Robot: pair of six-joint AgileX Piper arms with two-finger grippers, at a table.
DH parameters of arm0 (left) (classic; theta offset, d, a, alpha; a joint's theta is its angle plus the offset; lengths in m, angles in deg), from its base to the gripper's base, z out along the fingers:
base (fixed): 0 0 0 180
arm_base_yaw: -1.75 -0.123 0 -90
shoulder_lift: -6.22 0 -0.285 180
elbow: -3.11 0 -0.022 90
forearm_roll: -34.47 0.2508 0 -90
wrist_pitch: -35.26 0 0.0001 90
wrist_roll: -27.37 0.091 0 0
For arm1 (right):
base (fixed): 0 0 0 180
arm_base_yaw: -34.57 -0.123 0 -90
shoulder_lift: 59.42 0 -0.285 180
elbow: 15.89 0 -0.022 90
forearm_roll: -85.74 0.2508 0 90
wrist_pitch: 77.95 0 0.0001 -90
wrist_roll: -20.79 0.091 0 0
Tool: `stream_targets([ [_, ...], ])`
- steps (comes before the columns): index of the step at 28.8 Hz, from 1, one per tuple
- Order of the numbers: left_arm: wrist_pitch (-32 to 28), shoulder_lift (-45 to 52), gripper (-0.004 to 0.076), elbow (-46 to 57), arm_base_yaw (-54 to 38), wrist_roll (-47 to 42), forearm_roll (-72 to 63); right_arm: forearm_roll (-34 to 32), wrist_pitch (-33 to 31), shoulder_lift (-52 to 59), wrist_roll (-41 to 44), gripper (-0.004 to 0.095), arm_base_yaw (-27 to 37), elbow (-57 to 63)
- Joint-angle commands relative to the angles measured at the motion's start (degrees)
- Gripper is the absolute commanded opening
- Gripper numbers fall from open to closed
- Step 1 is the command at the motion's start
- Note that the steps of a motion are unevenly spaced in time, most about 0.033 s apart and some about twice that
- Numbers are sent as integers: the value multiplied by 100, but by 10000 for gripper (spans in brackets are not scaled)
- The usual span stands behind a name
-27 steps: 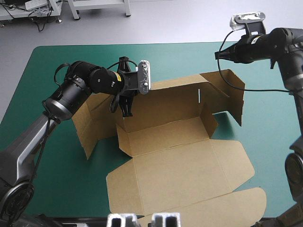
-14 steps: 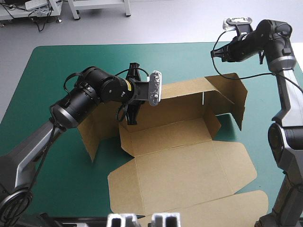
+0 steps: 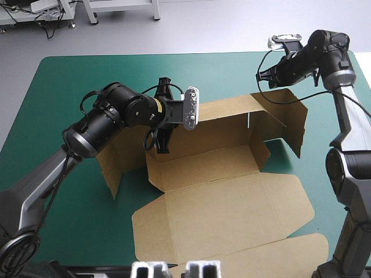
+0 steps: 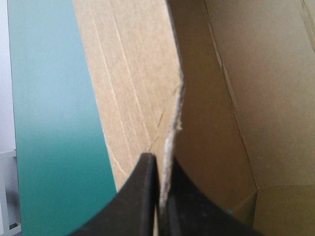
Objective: Fold the box
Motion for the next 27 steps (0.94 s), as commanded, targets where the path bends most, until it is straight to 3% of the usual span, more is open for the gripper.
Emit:
stream_targets([
  [1, 89, 129, -10, -40, 87, -136, -474, 137, -44, 538, -110, -20, 47, 238],
  [9, -292, 129, -10, -40, 87, -481, -303, 344, -44, 1070, -259, -20, 47, 912],
  [20, -317, 150, -10, 215, 99, -631, -193, 506, -44, 1593, -482, -20, 207, 1735],
  [23, -501, 220, -10, 344, 99, -674, -153, 797, -44, 1779, -684, -20, 430, 2153],
  [27, -884, 354, -10, 580, 114, -674, -143, 1832, 85, 2256, -1715, -20, 847, 3080],
])
